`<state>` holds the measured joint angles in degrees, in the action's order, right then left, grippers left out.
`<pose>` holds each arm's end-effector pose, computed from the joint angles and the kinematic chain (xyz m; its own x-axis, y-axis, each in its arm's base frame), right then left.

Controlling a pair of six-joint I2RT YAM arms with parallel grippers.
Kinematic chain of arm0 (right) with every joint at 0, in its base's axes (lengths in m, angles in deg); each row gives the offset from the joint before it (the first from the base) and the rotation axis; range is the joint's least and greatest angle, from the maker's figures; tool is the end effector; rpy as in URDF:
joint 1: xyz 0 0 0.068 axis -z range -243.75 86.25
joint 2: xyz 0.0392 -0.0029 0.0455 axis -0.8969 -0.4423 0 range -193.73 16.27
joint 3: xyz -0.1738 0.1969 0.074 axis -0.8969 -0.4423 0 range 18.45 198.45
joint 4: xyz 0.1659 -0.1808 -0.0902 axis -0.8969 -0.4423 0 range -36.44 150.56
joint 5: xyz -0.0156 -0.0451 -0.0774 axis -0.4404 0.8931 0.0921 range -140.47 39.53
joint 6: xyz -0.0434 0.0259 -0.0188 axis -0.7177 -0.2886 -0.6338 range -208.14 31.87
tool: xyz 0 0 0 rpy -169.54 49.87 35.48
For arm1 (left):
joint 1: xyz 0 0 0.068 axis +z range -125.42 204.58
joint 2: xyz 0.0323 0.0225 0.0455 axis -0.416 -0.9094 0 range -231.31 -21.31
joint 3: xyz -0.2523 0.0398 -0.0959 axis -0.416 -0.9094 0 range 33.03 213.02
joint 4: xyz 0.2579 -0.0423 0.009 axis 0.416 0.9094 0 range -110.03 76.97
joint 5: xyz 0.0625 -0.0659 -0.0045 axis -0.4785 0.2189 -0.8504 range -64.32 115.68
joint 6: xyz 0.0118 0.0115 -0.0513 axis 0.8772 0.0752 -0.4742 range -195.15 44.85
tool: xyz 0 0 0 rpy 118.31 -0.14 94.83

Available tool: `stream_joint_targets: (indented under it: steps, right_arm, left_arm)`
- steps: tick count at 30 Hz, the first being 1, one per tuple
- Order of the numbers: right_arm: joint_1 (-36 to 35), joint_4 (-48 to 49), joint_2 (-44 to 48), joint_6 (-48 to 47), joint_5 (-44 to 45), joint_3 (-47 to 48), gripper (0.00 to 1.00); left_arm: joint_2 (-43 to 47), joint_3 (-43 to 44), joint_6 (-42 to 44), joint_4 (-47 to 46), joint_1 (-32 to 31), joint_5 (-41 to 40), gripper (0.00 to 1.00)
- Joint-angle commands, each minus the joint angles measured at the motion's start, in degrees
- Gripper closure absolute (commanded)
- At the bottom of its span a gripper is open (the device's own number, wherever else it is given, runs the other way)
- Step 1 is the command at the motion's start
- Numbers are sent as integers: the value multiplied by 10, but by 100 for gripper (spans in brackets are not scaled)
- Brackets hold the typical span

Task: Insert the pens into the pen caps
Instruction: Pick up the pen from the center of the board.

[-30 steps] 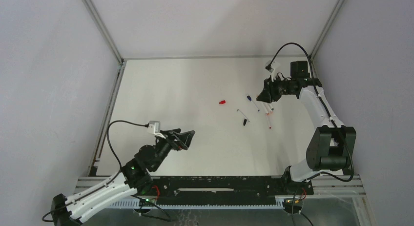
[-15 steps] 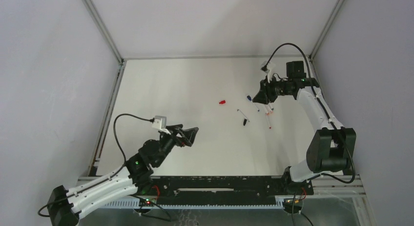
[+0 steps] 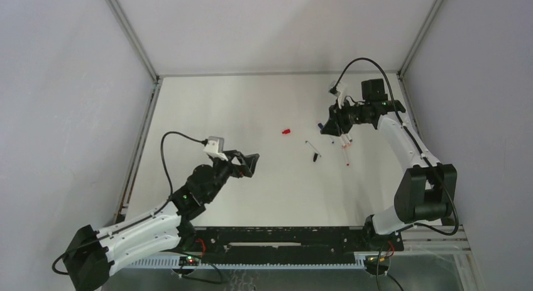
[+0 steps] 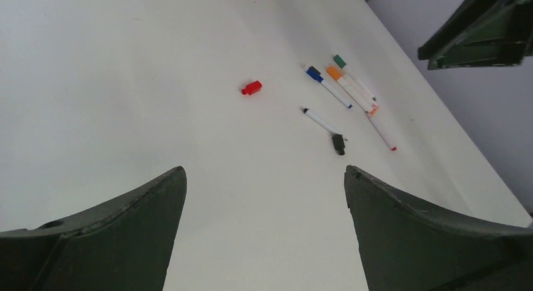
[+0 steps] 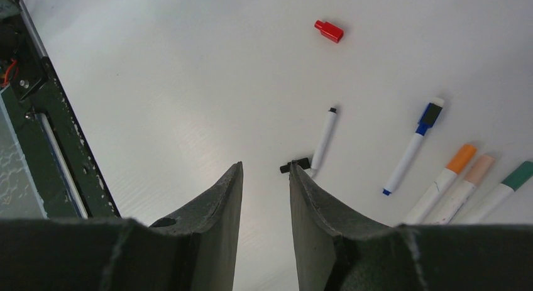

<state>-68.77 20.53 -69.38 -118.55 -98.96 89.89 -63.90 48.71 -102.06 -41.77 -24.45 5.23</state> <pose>0.3057 0.0536 0.2956 -0.4471 -0.3761 -0.8116 -0.8352 0.5004 0.2282 0.1262 -0.1264 0.2252 -0.2697 -0.3363 -0.9023 0.4008 0.8128 -0.4227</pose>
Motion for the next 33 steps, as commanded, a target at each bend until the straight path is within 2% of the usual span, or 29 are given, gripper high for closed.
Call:
stream_joint_targets:
  steps: [1, 5, 9, 14, 19, 25, 33]
  right_arm:
    - [-2, 0, 22, -12, 6, -2, 59]
    - [2, 0, 23, -13, 10, -2, 59]
    - [8, 0, 21, -13, 13, -2, 59]
    - [10, 3, 6, -9, 50, -2, 59]
    - [17, 16, 12, -5, 93, -15, 59]
    - [19, 27, 26, -11, 127, -38, 58]
    - [-5, 36, -29, -8, 191, -40, 59]
  left_arm:
    - [-34, 80, 56, 9, 15, -5, 0]
    - [-87, 142, 136, 40, 16, -44, 0]
    - [-156, 177, 208, 31, 25, -55, 0]
    - [-216, 250, 207, 81, 86, 24, 2]
    - [-225, 243, 227, 18, 115, 46, 1]
    - [-248, 250, 230, 2, 147, 66, 0]
    - [-241, 223, 235, -34, 150, 114, 0]
